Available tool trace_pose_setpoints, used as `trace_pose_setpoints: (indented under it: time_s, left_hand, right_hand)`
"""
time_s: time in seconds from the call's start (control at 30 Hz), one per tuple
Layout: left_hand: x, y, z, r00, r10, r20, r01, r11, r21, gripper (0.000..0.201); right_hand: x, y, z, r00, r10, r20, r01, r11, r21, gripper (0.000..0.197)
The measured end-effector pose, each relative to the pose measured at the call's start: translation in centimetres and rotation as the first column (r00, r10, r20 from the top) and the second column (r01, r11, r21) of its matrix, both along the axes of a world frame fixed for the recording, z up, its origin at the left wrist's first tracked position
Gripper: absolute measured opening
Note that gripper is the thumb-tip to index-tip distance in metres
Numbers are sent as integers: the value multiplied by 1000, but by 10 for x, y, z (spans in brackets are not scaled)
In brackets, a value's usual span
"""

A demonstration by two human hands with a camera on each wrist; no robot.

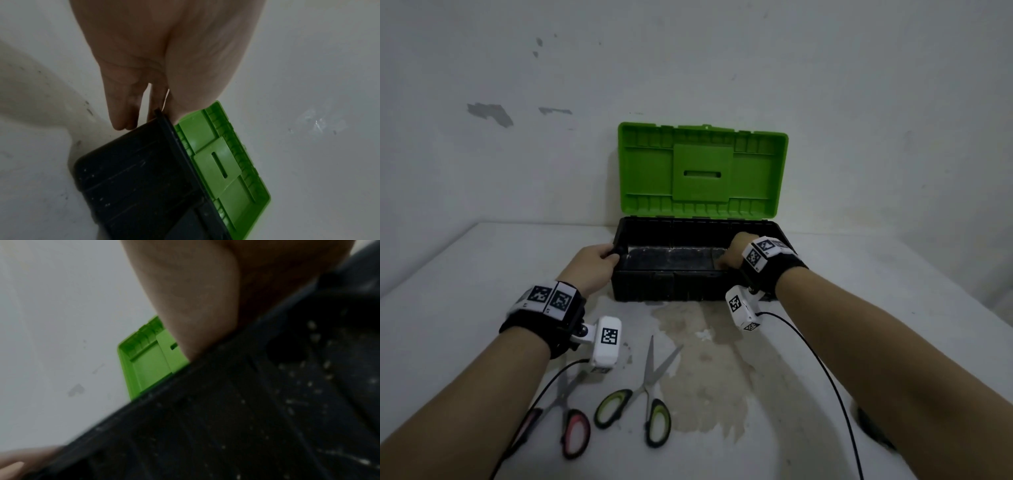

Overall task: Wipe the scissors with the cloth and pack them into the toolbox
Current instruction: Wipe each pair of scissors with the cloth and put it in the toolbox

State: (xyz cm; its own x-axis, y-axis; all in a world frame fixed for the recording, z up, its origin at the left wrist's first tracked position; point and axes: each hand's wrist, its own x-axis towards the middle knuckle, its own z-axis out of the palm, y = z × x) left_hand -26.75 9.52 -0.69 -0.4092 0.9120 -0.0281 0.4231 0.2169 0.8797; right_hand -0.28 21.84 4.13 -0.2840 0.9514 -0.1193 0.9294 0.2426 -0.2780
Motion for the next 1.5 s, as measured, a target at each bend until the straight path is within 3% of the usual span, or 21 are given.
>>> trace_pose_setpoints:
  time_s: [0.07,0.17,0.23,0.33,0.43,0.53,0.63,0.73,0.8,0.9,1.03,1.13,1.23,1.37,1.5]
  left_hand:
    - [15,-20,14,982,-23,-189,11,998,-64,39]
    - [46,-61,31,861,-116,-496,14,979,-205,55]
    - [66,-86,29,848,-181,-498,71,970,-232,54]
    - [87,-117,10,886,-221,-407,127,961,-246,43]
    - [101,-139,-5,838,-251,-485,70,930,-360,43]
    - [111,-152,-8,774,-280,-568,-16,888,-459,44]
    - [118,-162,-8,713,-346,-611,-28,856,-517,31]
    - [120,-166,-8,691,-339,-638,-37,865,-500,23]
    - [121,-166,-9,699,-312,-644,-47,878,-476,23]
    - [123,-164,-9,731,-286,-619,-40,888,-458,20]
    - [122,-163,-5,814,-229,-534,12,926,-378,15]
    - [129,-163,-1,962,-156,-226,91,958,-272,12]
    - [154,-168,7,992,-129,-2,127,981,-148,15]
    - [188,-173,6,976,-192,103,198,979,-44,12]
    - [216,-178,-2,954,-269,135,269,963,20,17]
  right_hand:
    - [9,-16,10,997,-49,-54,53,996,73,35]
    - [38,-59,24,979,-36,-203,77,978,195,31]
    - [70,-96,23,962,-9,-272,81,963,256,26]
    - [120,-146,12,948,-38,-317,134,949,285,25]
    - [165,-176,-6,942,-128,-309,212,943,256,23]
    - [204,-184,-27,950,-250,-188,287,936,204,30]
    - [228,-182,-38,934,-351,-59,356,925,135,40]
    - [234,-177,-43,945,-327,-18,327,945,19,35]
    - [234,-171,-46,948,-319,-4,319,948,9,43]
    - [231,-160,-52,941,-333,57,333,943,9,61]
    - [232,-146,-52,952,-295,83,295,955,8,43]
    - [237,-146,-40,960,-280,22,279,960,30,35]
    - [244,-156,-30,948,-250,-199,265,963,52,26]
    - [239,-179,-27,787,-208,-581,230,973,-37,18]
    - [229,-206,-21,667,-164,-727,130,986,-103,30]
